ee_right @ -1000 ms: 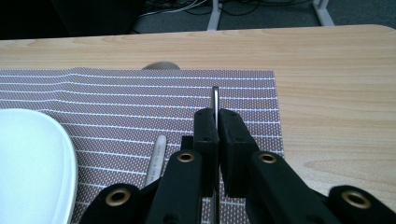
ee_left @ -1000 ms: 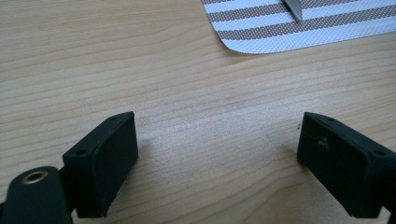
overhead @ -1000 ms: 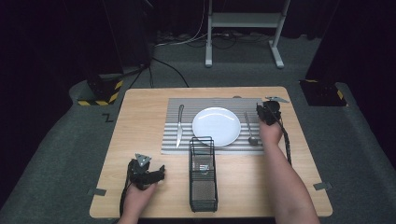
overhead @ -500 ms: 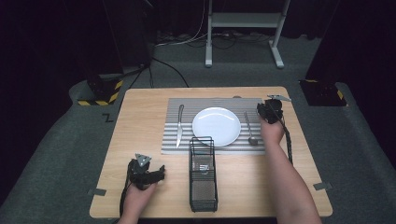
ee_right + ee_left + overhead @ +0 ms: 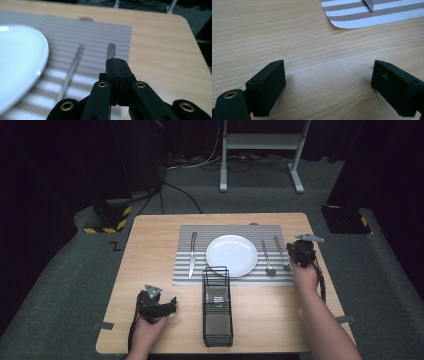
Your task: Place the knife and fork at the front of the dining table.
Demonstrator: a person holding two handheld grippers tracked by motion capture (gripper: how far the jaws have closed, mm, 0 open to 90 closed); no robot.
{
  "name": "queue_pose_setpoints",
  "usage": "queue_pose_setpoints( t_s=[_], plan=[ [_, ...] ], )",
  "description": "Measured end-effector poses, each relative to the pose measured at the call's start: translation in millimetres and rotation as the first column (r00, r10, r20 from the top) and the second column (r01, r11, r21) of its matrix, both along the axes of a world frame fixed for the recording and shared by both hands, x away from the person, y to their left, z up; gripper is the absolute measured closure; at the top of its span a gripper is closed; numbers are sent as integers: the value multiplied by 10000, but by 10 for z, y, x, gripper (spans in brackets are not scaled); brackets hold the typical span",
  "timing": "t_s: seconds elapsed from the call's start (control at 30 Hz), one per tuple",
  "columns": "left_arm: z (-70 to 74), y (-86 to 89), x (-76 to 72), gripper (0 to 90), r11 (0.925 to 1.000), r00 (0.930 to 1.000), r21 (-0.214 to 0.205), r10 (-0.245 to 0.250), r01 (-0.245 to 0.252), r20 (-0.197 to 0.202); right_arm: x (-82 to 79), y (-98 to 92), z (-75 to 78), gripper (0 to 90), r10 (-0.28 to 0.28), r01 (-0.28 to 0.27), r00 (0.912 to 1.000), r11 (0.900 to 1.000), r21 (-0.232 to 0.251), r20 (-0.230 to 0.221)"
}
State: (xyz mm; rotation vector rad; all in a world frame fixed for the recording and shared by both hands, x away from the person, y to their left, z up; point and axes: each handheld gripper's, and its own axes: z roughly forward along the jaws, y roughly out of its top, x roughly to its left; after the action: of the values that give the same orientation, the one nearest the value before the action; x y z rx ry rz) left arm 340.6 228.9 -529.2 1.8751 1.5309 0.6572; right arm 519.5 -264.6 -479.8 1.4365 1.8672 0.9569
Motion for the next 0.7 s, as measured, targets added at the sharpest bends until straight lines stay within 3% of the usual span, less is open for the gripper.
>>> queue_pose_setpoints(
  t_s=[0.13, 0.33, 0.7],
  plan=[
    [0, 0, 1, 123, 10000, 10000, 2, -6, 6, -2, -164, -133, -123, 895, -168, 152, 9992, 9989, -438, -369],
    [0, 0, 0, 122, 10000, 10000, 1, -7, 7, -1, -320, -235, -283, 895, -85, 38, 9959, 9986, -524, -895],
    [0, 1, 0, 122, 10000, 10000, 1, -9, 9, -1, -527, -99, -365, 895, 539, -591, 9946, 9966, -575, -882]
  ],
)
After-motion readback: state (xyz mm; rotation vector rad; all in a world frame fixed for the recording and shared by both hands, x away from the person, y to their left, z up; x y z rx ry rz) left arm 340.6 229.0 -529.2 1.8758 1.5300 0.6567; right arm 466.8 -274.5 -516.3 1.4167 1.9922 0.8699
